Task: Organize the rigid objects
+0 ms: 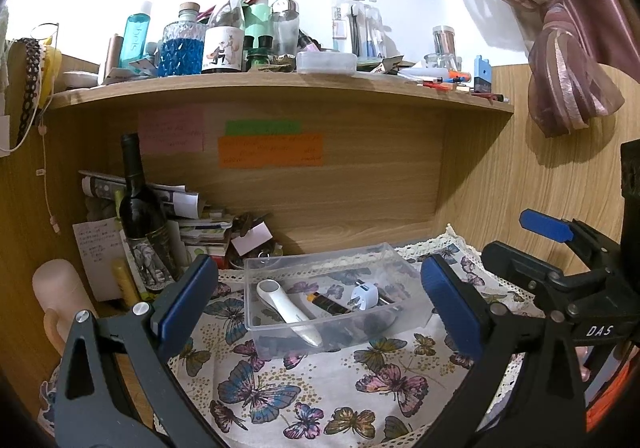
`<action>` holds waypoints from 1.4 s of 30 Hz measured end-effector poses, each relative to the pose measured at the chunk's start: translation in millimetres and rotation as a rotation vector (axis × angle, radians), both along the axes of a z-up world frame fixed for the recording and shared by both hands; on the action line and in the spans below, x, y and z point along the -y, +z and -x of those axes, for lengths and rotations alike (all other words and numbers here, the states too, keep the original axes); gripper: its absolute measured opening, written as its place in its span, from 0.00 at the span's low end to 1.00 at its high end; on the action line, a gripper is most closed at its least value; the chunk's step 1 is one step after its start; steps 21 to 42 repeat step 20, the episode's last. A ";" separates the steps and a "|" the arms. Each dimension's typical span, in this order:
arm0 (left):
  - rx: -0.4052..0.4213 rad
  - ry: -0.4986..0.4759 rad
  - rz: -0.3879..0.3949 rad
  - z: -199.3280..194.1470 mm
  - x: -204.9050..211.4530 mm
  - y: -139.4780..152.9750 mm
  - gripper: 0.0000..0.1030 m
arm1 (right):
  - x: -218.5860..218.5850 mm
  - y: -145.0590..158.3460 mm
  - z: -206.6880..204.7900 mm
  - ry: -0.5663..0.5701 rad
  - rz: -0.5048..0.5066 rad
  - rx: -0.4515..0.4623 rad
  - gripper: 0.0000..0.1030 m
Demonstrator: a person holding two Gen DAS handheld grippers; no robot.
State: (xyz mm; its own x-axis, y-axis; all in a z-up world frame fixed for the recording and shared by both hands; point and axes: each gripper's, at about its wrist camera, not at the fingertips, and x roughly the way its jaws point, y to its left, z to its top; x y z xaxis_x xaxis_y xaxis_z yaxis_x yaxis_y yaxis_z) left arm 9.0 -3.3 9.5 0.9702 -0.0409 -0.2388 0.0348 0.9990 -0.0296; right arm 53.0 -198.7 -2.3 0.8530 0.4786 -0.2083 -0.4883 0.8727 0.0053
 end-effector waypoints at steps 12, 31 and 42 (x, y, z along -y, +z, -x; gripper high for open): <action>-0.017 -0.011 0.019 -5.2 -5.2 -1.5 1.00 | -2.9 -2.5 0.0 -0.005 0.005 -0.013 1.00; -0.013 -0.033 0.021 -5.8 -4.0 -4.9 1.00 | -7.6 -4.8 -4.6 -0.003 0.016 -0.028 1.00; -0.013 -0.033 0.021 -5.8 -4.0 -4.9 1.00 | -7.6 -4.8 -4.6 -0.003 0.016 -0.028 1.00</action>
